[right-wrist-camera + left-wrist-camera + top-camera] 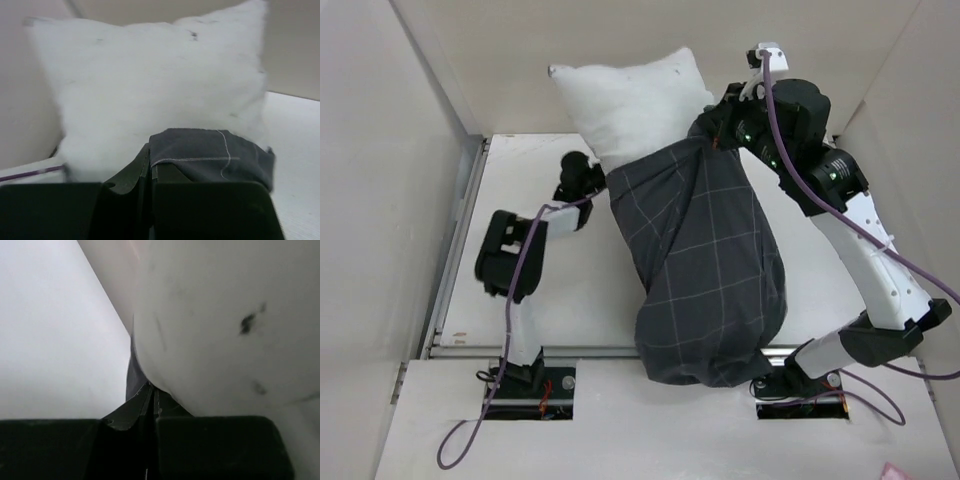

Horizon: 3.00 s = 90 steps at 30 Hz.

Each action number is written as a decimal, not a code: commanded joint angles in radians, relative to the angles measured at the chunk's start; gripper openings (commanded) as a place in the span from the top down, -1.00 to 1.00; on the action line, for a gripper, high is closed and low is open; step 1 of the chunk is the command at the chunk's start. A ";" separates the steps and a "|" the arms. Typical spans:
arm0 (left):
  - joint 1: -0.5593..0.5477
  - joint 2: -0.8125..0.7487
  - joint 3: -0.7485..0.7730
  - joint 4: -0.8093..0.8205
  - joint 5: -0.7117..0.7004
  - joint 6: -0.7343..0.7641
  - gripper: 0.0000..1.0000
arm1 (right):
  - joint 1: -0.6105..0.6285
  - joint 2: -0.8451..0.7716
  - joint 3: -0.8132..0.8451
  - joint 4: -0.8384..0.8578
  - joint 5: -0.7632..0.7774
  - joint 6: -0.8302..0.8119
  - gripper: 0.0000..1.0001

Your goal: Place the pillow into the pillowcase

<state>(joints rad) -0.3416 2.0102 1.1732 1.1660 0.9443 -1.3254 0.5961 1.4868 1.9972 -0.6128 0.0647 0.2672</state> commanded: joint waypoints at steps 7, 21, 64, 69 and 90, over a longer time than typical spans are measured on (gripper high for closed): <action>0.012 -0.534 0.377 -0.765 -0.439 0.913 1.00 | -0.039 -0.152 -0.086 0.323 0.369 -0.138 1.00; 0.010 -0.361 0.759 -1.178 -0.507 0.963 1.00 | -0.122 -0.157 -0.044 0.309 0.063 -0.062 1.00; -0.365 -0.607 0.923 -1.248 -0.807 1.213 1.00 | -0.099 -0.109 0.233 0.425 0.726 -0.264 1.00; -0.257 -0.470 1.124 -1.292 -1.117 1.214 1.00 | -0.070 0.036 0.579 -0.173 0.214 -0.201 1.00; -0.122 -0.347 1.316 -1.483 -1.139 1.126 1.00 | -0.087 -0.371 -0.133 0.504 -0.341 -0.274 1.00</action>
<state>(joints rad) -0.5617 1.6081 2.3760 -0.3252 -0.0978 -0.1589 0.5053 1.3468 1.9663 -0.4633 -0.0059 -0.0078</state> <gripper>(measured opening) 0.006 0.021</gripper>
